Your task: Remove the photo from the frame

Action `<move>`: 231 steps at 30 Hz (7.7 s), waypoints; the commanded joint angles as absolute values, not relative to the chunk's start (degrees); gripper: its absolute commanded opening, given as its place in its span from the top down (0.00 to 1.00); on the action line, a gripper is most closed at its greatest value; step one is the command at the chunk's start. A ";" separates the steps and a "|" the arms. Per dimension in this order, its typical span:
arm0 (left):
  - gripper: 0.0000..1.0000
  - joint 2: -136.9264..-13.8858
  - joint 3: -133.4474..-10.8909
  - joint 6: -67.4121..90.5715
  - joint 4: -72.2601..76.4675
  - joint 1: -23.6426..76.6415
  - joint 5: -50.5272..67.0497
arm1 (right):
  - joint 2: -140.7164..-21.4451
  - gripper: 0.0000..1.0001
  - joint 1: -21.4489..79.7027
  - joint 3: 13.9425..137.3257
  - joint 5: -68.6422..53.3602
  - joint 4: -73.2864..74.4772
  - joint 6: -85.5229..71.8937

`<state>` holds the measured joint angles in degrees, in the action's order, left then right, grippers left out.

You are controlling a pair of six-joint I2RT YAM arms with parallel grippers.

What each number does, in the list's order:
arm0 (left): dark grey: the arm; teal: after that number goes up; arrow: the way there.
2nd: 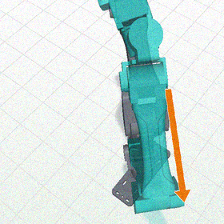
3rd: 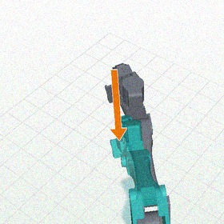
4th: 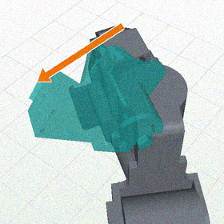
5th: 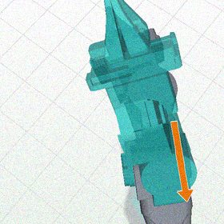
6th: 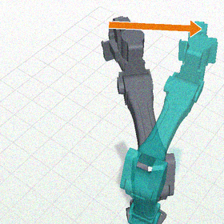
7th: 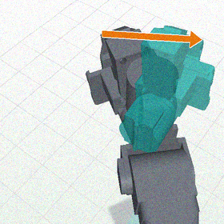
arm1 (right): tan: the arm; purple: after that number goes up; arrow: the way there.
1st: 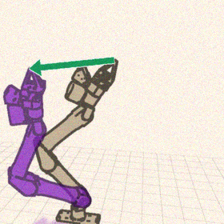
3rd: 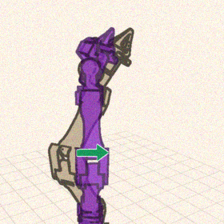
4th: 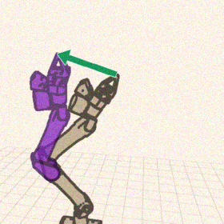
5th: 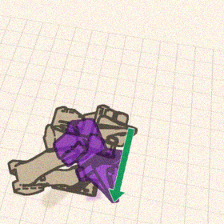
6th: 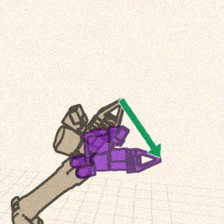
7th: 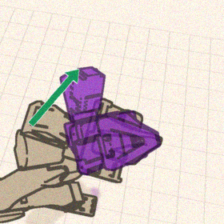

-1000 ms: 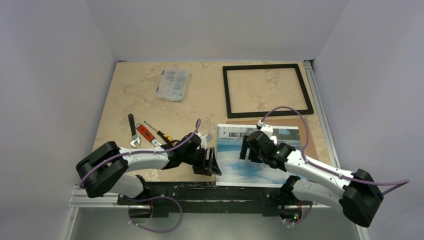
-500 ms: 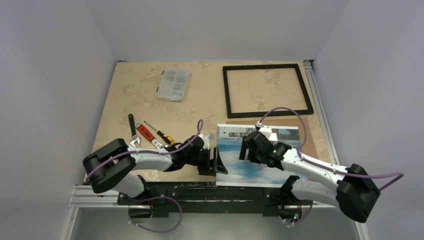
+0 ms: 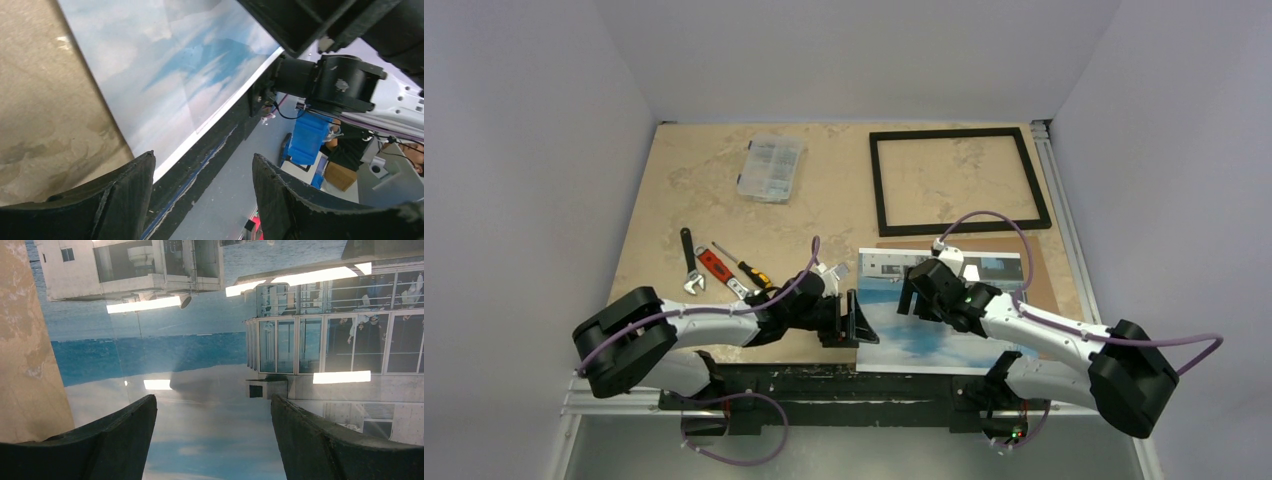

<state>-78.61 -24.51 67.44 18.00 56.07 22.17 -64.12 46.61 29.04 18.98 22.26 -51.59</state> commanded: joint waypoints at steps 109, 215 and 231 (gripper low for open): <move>0.50 -73.28 -28.10 63.01 8.70 50.83 17.19 | -58.92 0.17 46.83 25.66 18.69 23.11 -53.71; 1.00 -60.82 -81.62 39.90 -32.89 45.95 -3.49 | -29.65 0.16 46.76 37.68 22.94 43.68 -58.17; 1.00 -84.68 -106.64 61.02 -14.89 46.01 16.88 | -21.55 0.17 46.76 43.88 27.93 49.55 -58.97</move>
<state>-83.29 -97.82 55.66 -23.05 44.16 13.19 -22.85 46.61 40.32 23.66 47.51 -57.98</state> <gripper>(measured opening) 0.003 0.837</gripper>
